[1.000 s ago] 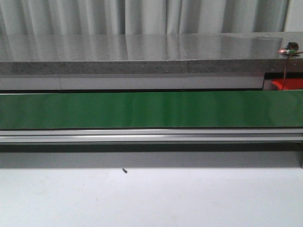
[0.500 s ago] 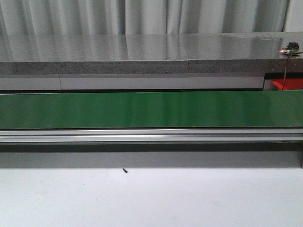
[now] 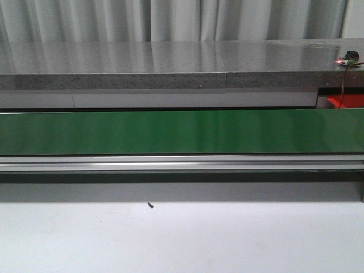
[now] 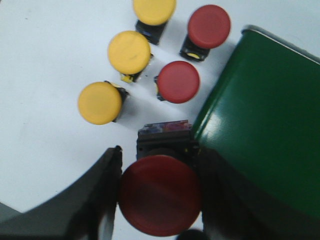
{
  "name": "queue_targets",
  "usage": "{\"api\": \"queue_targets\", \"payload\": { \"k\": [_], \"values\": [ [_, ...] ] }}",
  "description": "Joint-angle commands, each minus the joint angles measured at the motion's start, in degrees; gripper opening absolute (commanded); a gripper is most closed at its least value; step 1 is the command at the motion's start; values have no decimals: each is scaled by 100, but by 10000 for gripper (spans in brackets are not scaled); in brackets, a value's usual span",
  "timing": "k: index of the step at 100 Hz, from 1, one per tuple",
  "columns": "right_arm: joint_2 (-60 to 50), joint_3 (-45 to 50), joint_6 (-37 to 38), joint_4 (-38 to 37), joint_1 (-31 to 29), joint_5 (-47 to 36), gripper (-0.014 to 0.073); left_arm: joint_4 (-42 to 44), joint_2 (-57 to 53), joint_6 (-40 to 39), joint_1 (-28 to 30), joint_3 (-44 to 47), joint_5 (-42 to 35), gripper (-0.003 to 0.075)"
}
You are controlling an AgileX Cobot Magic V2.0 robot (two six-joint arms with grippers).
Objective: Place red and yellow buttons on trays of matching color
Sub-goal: 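Lower the left gripper and grasp another red-capped button, then set the red button on the belt's near end and open the left gripper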
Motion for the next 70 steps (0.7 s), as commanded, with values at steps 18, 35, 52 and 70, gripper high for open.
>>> {"api": "queue_targets", "payload": {
  "k": [18,35,52,70],
  "values": [
    [-2,-150,-48,38,19,-290,-68,-183,-231,34,-711,-195,-93,132],
    [-2,-150,-48,38,19,-290,-68,-183,-25,34,-892,-195,-12,132],
    [-2,-150,-48,38,19,-290,-68,-236,203,43,-914,-195,75,141],
    [-2,-150,-48,38,19,-290,-68,-431,216,181,-914,-195,110,300]
  ]
}}
